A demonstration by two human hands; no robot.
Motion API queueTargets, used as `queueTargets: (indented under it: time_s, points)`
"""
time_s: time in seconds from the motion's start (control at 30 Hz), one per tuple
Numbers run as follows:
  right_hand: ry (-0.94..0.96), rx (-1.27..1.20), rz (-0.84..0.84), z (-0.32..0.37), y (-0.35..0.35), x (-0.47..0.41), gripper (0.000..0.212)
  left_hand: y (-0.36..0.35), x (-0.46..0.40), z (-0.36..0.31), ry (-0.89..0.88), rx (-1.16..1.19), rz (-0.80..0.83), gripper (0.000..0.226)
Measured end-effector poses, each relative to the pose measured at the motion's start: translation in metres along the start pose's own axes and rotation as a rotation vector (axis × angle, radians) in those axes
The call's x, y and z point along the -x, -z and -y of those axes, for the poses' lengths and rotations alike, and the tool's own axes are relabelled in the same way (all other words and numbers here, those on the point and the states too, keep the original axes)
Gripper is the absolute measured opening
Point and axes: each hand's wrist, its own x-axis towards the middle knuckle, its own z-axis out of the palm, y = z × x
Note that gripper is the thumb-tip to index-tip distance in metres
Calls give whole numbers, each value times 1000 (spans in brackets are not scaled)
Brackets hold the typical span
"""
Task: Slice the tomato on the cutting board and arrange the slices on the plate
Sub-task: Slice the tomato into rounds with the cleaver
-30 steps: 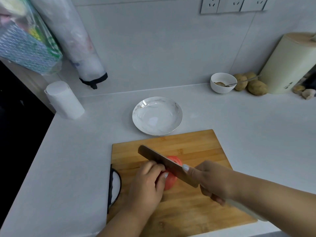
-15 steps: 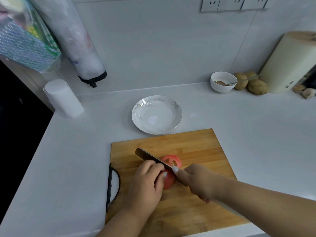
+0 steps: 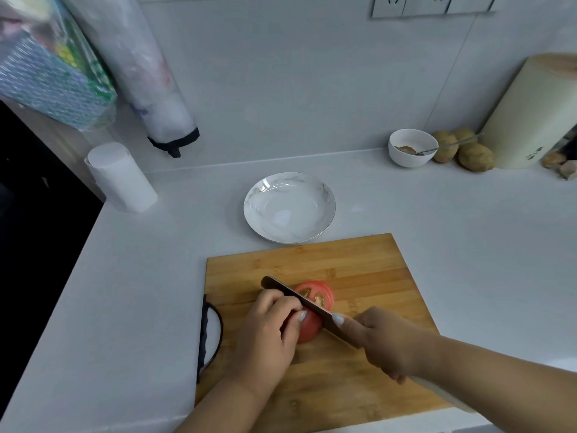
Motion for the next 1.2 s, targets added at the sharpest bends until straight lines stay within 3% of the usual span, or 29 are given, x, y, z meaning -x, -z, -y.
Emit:
queueTargets:
  time_s: [0.17,0.27,0.47,0.67,1.0,1.2]
  points:
    - [-12,-40,1,-7,-5,4,72,4,4,-3,-86,-47,28,15]
    - [-40,-92,-5,-4,-3,7,61,4,9,-7,-138,-102,51,15]
    - [-6,-118,1,4,11,23,76,1,3,-5,1,-14,1,8]
    - [12,-103,12,8,26,52,60,2,3,-7,40,4,37,10]
    - [-48,-86,56,17,27,54,53,1,4,-4,44,9,56,12]
    - [21,-79,62,25,23,39,82,0,5,3,18,40,44,16]
